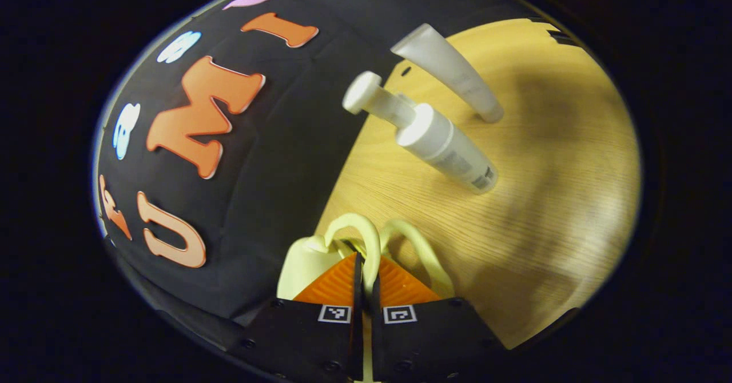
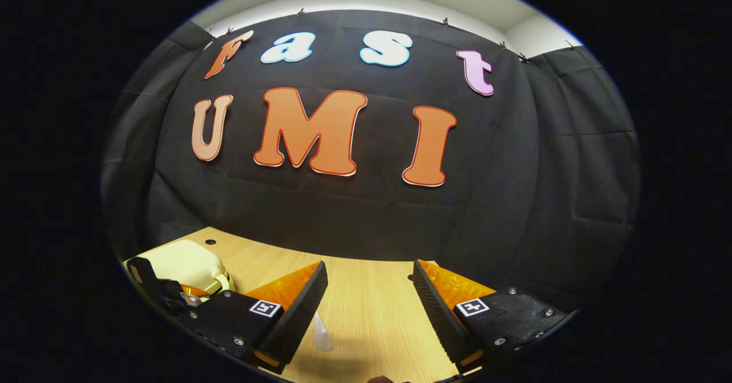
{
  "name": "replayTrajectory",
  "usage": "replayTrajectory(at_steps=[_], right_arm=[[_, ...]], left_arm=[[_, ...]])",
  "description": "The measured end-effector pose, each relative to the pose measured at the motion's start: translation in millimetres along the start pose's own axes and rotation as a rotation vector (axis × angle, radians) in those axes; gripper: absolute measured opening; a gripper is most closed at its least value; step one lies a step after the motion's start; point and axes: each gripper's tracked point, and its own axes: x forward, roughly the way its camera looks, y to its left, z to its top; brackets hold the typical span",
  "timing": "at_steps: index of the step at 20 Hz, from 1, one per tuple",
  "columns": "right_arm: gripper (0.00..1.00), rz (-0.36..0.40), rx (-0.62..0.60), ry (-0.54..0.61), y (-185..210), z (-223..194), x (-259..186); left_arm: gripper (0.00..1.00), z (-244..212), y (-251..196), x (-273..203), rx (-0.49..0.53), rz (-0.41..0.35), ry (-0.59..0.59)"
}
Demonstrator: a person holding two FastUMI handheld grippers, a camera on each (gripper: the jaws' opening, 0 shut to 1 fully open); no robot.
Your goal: First open the suitcase, pack the skin care products into it, and then close the suitcase.
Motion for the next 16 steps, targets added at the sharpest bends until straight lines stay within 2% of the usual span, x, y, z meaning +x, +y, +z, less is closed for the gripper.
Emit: replayTrajectory(at_steps=[2, 6, 10, 16], right_arm=[[0.95, 0.003, -0.001, 0.0, 1.6, 0.1, 0.3], [0.95, 0.02, -0.008, -0.002, 11.9, 0.6, 3.0], [0.95, 0.05, -0.014, -0.012, 26.9, 6.2, 7.6], [0.95, 0.083, -0.022, -0.02, 50.0, 12.6, 15.0]], left_arm=[[0.06, 4.0, 12.3, -6.2, -0.089, 0.004, -0.003], [0.06, 4.9, 57.1, -26.0, -0.253, 0.085, -0.024], [0.06, -8.4, 104.8, -39.8, -0.464, 0.142, -0.031], [0.06, -35.2, 166.3, -54.8, -0.675, 0.215, -0.029]])
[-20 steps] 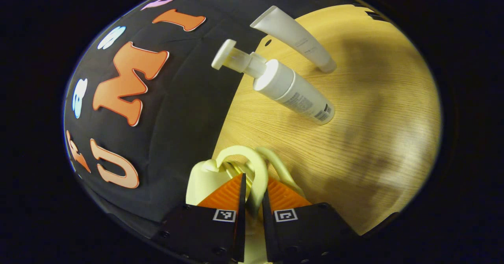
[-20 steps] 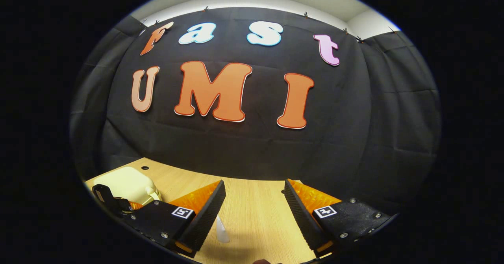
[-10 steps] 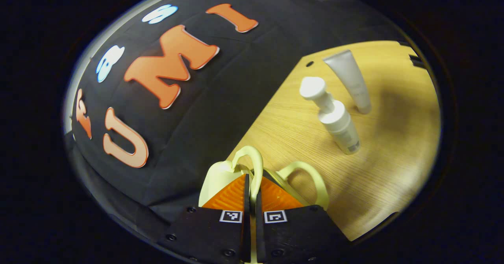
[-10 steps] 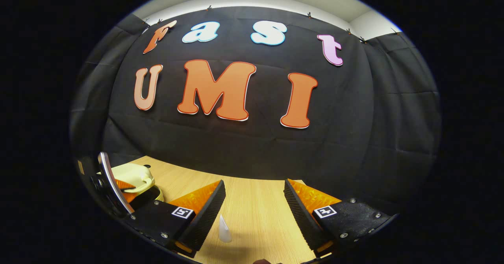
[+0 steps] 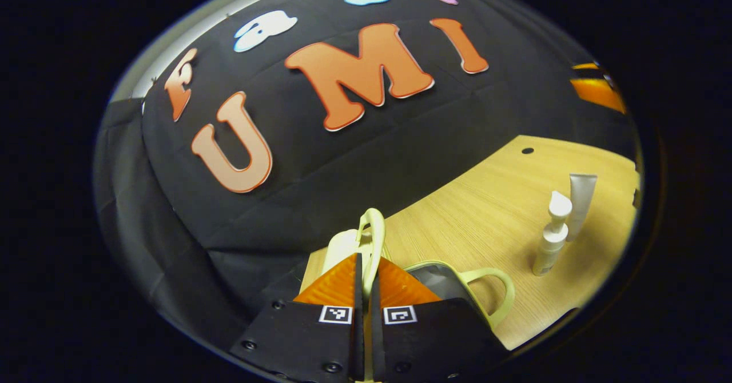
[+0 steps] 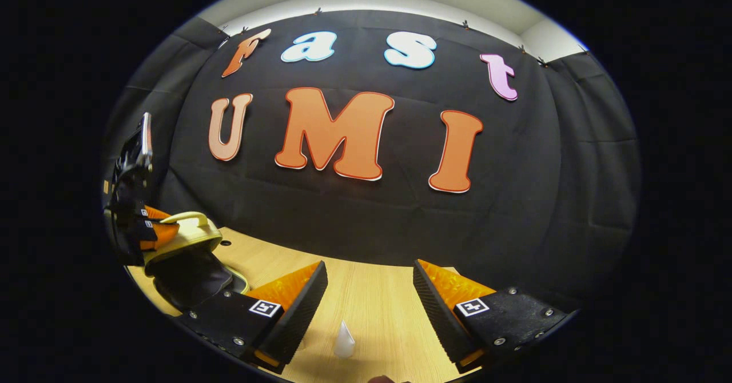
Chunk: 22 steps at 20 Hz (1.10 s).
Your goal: First open the suitcase, pack the skin care products into it, and then close the suitcase.
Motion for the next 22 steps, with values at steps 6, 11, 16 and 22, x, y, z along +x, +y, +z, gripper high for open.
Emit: replayTrajectory(at_steps=[6, 11, 16, 22], right_arm=[[0.95, 0.001, -0.019, -0.012, 16.3, 8.5, 7.1], [0.95, -0.01, -0.019, -0.016, 38.2, 12.3, 14.1], [0.95, -0.023, -0.017, -0.011, 64.9, 15.4, 18.4], [0.95, -0.032, -0.043, -0.002, 85.7, 20.3, 20.7]], left_arm=[[0.06, -8.5, 69.3, 6.6, -0.125, 0.109, 0.004], [0.06, -47.8, 167.6, 9.0, -0.188, 0.206, 0.042], [0.06, -103.0, 221.5, 24.7, -0.213, 0.244, 0.098], [0.06, -176.7, 269.4, 41.6, -0.3, 0.264, 0.19]])
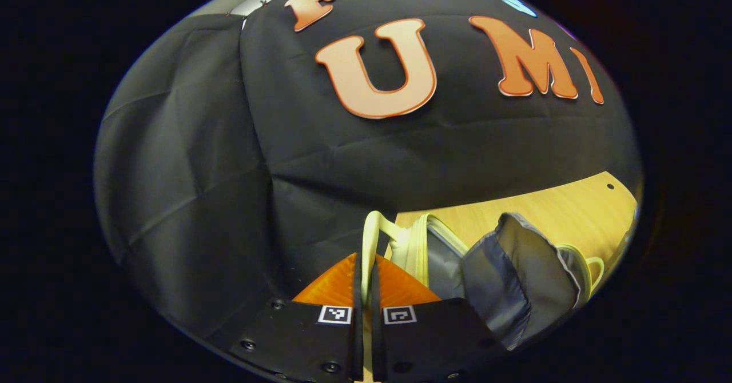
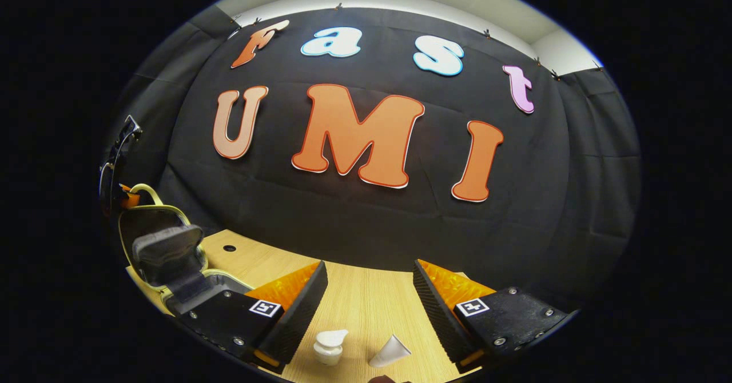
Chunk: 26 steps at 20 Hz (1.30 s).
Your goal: First open the suitcase, pack the skin care products into it, and then close the suitcase.
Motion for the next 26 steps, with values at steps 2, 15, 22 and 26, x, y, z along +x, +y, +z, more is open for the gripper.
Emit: replayTrajectory(at_steps=[2, 15, 22, 26], right_arm=[[0.95, -0.001, -0.007, 0.007, 5.9, -0.7, -1.1], [0.95, -0.02, -0.02, 0.047, 1.0, -4.4, -14.2], [0.96, 0.019, 0.007, 0.036, -21.2, -12.7, -9.6], [0.96, 0.045, 0.008, 0.017, -36.8, -18.9, -7.8]], left_arm=[[0.06, -24.5, 15.8, 17.2, -0.023, 0.01, 0.045], [0.14, -130.5, 20.8, 76.9, -0.051, 0.104, 0.226], [0.65, -35.6, -53.6, 20.2, -0.084, 0.005, 0.002], [0.93, 21.3, -125.1, -22.7, -0.124, -0.097, -0.121]])
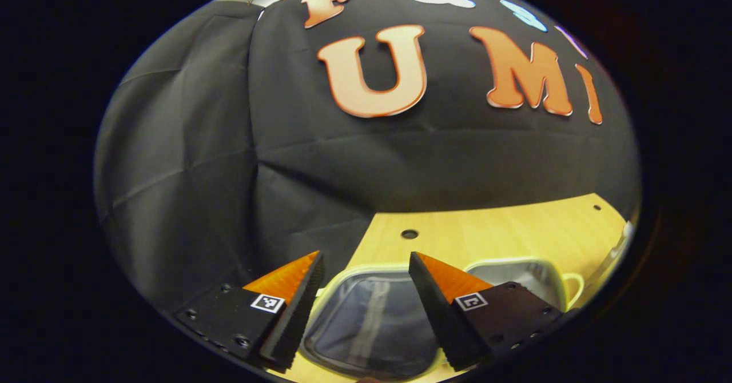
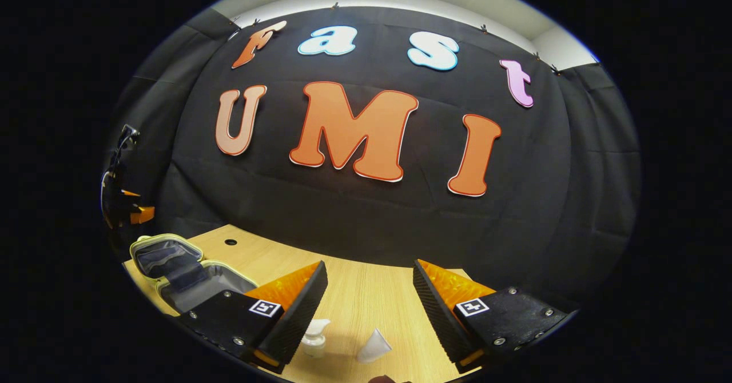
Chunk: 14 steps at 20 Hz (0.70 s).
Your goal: First open the suitcase, pack the skin care products into it, and then close the suitcase.
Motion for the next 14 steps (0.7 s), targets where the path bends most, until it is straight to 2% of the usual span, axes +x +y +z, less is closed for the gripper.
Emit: replayTrajectory(at_steps=[2, 6, 10, 14], right_arm=[[0.96, 0.023, 0.018, 0.002, -5.9, -6.2, 1.4], [0.95, 0.035, 0.026, 0.002, -22.1, -11.6, 5.4], [0.96, 0.057, 0.032, 0.0, -30.8, -19.5, 6.4], [0.96, 0.074, 0.06, 0.037, -39.4, -43.2, 1.9]], left_arm=[[0.95, 23.9, -47.4, -11.9, -0.041, -0.075, -0.051], [0.99, 46.2, -127.8, -30.4, -0.065, -0.15, -0.103], [0.99, 71.3, -192.7, -55.2, -0.035, -0.211, -0.164], [0.99, 59.9, -256.5, -79.9, 0.019, -0.297, -0.17]])
